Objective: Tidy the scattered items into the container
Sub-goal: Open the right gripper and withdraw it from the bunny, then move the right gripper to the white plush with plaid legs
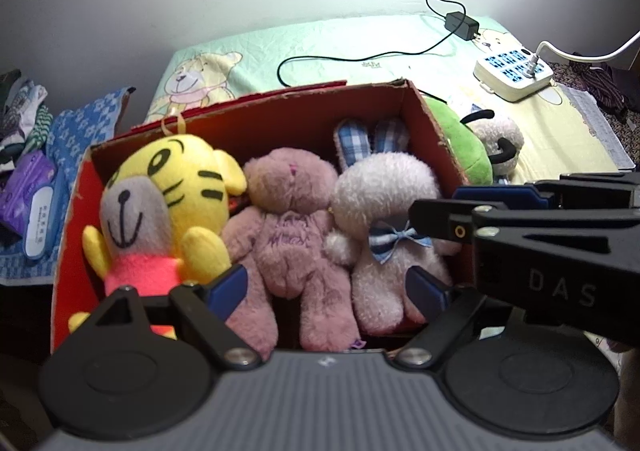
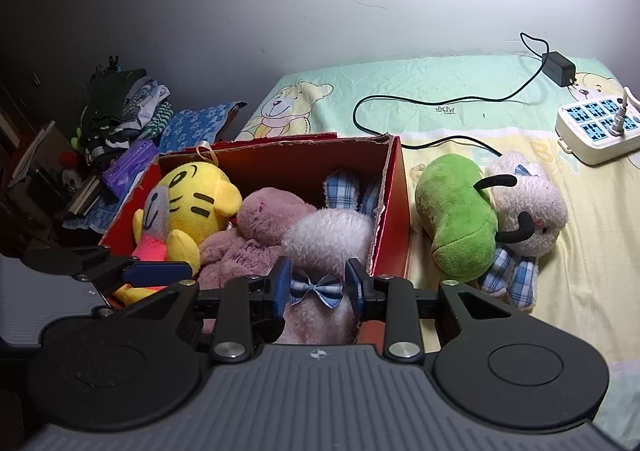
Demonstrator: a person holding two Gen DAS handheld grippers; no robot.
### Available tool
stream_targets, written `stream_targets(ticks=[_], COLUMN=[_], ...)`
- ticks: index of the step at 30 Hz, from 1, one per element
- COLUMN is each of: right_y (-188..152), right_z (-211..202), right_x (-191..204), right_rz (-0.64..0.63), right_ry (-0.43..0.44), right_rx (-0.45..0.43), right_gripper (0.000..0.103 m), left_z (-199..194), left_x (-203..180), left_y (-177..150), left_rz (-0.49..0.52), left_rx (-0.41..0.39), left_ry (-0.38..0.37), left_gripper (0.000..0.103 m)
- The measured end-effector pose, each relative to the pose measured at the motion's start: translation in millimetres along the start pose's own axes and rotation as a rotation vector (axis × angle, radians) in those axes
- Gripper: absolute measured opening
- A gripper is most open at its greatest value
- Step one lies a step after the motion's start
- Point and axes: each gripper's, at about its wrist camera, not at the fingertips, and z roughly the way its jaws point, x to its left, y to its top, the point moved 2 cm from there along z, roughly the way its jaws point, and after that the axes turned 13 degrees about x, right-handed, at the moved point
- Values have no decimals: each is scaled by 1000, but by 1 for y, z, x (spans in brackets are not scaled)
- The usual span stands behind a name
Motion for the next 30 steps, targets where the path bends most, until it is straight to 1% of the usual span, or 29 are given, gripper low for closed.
stream_targets(ticks=[10, 18, 22, 30], right_y=[-2, -2, 0, 1], right_z=[-5, -5, -4, -4], right_x=[-5, -9, -11, -17], right_rz=[-23, -48, -56, -60], right_ry=[55, 86, 104, 149], right_rx=[17, 39, 49, 59], right_gripper=[32, 32, 32, 32], left_z=[2, 2, 2, 3], left_x=[-8, -5, 1, 1], left_y=[-2, -4, -3, 0], left_rz=[-45, -88, -114, -128], left_rx=[41, 54, 60, 64], left_ry=[60, 112, 149, 188], left_gripper=[88, 92, 92, 92])
